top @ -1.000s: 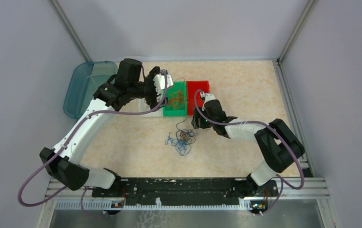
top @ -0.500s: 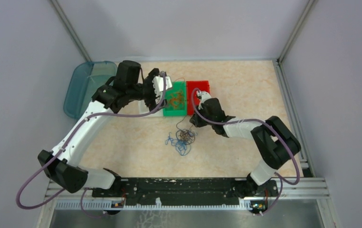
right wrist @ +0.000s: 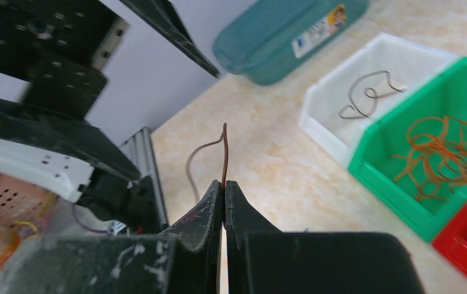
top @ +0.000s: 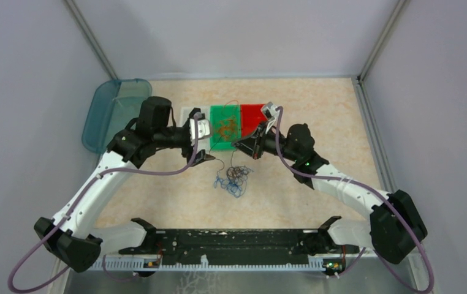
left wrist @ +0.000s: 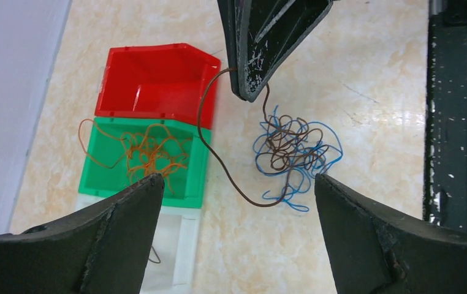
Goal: Untangle the cables
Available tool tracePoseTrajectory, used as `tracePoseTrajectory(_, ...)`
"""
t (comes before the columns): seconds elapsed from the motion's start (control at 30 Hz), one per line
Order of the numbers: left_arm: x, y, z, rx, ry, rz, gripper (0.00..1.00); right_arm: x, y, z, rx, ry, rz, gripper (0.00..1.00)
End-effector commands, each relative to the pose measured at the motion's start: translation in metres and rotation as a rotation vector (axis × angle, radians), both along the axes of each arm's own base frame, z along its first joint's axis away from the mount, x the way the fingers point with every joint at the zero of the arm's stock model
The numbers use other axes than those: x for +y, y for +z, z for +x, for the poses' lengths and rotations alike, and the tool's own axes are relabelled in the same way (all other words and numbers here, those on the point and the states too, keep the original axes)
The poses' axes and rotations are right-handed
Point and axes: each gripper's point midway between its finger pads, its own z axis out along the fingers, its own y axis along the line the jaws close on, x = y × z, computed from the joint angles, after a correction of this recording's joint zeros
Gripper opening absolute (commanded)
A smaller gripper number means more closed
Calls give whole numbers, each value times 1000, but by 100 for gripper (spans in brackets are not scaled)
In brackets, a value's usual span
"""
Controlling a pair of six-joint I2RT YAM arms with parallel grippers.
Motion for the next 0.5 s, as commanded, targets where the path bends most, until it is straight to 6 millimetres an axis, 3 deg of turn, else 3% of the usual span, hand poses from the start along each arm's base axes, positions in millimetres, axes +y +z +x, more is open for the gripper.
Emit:
tracePoseTrajectory(0.0, -11, 12, -19, -21, -77, -94, 97, 9, 58, -37, -97, 147, 128, 0)
tracePoseTrajectory(0.27, -25, 22, -45, 66, -147, -191, 94, 22, 104, -61, -186, 193, 155, 0)
tracePoseTrajectory(0.47, -31, 9, -75, 243, -179, -244, 84, 22, 124, -68, -206, 188, 228, 0)
